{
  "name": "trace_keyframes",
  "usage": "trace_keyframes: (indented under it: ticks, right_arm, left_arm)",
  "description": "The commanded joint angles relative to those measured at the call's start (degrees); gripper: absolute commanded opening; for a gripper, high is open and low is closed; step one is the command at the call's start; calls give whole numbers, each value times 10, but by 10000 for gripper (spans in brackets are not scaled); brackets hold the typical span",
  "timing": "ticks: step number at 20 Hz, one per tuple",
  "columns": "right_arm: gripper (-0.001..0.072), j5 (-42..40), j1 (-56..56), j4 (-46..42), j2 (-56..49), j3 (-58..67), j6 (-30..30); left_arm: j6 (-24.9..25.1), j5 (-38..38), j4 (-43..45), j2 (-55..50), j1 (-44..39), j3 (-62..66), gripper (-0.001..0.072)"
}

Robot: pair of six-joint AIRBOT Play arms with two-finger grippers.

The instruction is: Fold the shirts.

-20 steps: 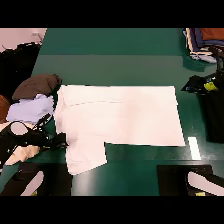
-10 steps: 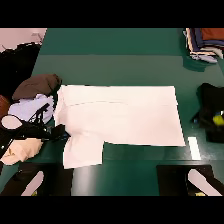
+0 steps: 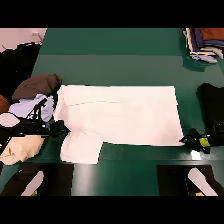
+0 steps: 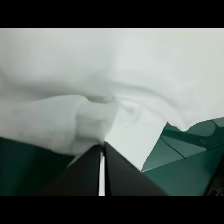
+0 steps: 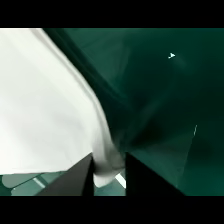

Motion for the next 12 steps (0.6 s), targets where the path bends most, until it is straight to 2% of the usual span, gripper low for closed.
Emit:
trace_keyframes:
  ticks: [1, 2, 7, 10, 12]
  right_arm:
    - [59, -20, 18, 14, -20, 12, -21]
    - [16, -8, 31, 10, -20, 27, -21]
    - [15, 79, 98, -57, 63, 96, -17]
    - [15, 76, 102, -61, 123, 131, 6]
    - [15, 63, 103, -49, 121, 174, 7]
  left_arm:
    - [12, 2, 0, 0, 0, 2, 22]
    - [14, -12, 7, 0, 0, 8, 22]
    - [9, -60, 34, 64, 0, 74, 21]
    - [9, -55, 37, 76, 0, 116, 22]
    - [10, -15, 37, 60, 0, 141, 22]
